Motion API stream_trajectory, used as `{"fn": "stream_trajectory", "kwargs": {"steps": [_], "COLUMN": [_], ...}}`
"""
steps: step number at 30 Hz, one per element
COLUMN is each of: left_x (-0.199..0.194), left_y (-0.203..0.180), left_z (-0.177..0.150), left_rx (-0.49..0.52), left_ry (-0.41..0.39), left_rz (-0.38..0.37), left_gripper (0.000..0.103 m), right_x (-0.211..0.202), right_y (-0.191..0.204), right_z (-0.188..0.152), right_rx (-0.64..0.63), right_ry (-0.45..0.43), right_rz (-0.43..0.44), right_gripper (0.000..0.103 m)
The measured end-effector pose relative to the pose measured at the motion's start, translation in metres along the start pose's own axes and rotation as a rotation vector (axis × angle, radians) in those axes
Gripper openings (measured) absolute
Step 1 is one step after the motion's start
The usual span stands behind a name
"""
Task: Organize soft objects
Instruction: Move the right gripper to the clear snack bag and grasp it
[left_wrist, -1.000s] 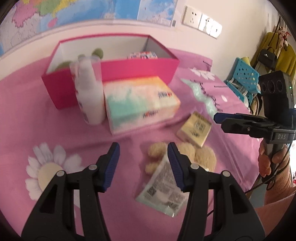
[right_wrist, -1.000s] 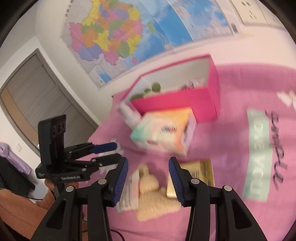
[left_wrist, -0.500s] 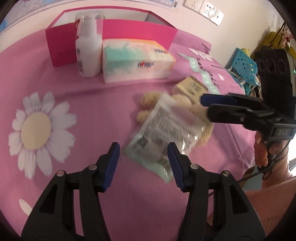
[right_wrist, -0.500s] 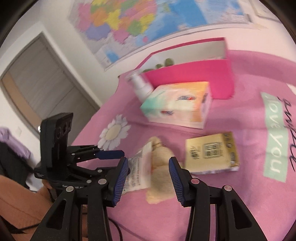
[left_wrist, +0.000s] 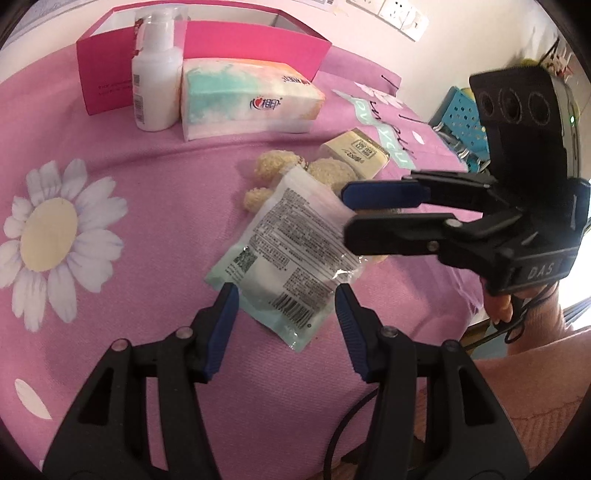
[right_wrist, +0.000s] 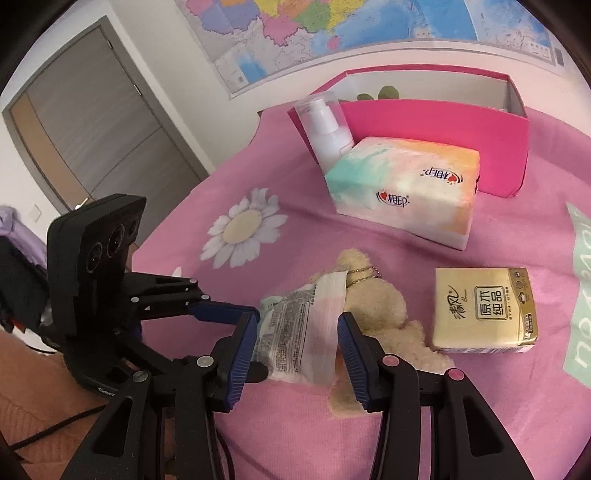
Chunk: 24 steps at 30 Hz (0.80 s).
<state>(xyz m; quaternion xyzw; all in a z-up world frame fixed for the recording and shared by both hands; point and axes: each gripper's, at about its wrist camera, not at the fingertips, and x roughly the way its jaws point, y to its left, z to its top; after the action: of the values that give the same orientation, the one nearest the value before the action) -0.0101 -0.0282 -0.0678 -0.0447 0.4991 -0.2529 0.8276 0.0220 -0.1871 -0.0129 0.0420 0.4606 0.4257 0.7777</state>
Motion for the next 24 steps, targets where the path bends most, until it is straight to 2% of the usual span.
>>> {"fn": "stream_trajectory", "kwargs": {"steps": [3, 9, 13, 14, 17, 24], "left_x": [-0.002, -0.005, -0.006, -0.006, -0.007, -0.005], "left_y": [0.007, 0.008, 0.010, 0.010, 0.011, 0.016], "left_z": [0.000, -0.003, -0.003, -0.002, -0.002, 0.005], "left_rx": [-0.028, -0.024, -0.027, -0.027, -0.036, -0.057], "left_ry": [-0.005, -0.012, -0.018, -0.018, -0.020, -0.015], "left_rz": [-0.033, -0.043, -0.049, -0.046, -0.042, -0.079], "left_gripper": [0.056, 0.056, 0.056, 0.056, 0.056, 0.056], "right_x": [-0.002, 0.006, 0.010, 0.012, 0.014, -0.006], "right_y": [-0.005, -0.009, -0.006, -0.004, -0.005, -0.027], "right_z": [-0.001, -0.002, 0.001, 0.001, 0.000, 0.001], "right_rx": [0.037, 0.084, 0.067, 0.060, 0.062, 0.165], "right_ry": [-0.014, -0.005, 0.004, 0.010, 0.011, -0.089], "right_rz": [0.086, 0.164, 0.111, 0.111, 0.111, 0.172], "right_gripper": [0.045, 0.040, 0.026, 0.021, 0.014, 0.012]}}
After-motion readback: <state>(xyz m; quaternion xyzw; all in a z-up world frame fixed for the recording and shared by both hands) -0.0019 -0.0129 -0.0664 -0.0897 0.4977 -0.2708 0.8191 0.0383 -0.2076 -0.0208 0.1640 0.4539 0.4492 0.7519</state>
